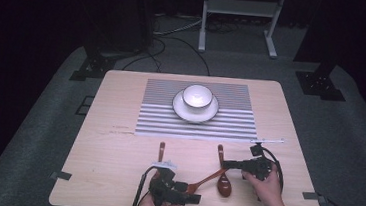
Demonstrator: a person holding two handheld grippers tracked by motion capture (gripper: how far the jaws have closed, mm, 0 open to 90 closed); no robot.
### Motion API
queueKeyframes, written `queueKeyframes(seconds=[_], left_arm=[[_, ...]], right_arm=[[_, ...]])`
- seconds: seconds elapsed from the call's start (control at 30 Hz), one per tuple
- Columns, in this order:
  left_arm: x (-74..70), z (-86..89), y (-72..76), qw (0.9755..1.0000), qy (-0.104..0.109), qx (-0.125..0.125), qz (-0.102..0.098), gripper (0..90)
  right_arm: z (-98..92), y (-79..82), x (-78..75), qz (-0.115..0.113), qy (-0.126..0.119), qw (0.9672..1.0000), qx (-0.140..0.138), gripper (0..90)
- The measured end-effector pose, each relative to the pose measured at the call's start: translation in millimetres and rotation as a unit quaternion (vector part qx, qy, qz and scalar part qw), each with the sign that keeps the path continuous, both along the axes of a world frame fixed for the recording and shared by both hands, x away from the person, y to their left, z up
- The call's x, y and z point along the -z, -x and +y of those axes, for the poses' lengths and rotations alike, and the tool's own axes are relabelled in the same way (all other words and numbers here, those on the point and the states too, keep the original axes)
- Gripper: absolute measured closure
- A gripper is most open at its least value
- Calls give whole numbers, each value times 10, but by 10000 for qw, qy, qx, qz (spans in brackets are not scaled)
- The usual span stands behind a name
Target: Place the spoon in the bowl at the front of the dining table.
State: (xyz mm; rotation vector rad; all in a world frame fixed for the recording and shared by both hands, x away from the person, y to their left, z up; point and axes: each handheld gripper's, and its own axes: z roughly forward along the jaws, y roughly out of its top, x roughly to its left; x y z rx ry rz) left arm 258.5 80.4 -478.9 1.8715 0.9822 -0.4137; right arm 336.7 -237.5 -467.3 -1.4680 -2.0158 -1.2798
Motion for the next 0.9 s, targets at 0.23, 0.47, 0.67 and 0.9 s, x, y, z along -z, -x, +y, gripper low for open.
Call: queueKeyframes(seconds=[0.23,0.47,0.67,0.9], left_arm=[[-61,42,-16,9998,109,-69,-129,107],[-152,156,-49,9984,334,-313,-322,107],[-187,242,-81,9967,471,-521,-399,106],[-206,326,-121,9948,554,-709,-467,105]], right_arm=[[-79,-51,-101,99,-536,9985,55,836],[-236,-179,-223,228,-920,9951,265,843],[-283,-328,-336,256,-1043,9935,388,843],[-265,-515,-467,220,-1085,9928,459,843]])
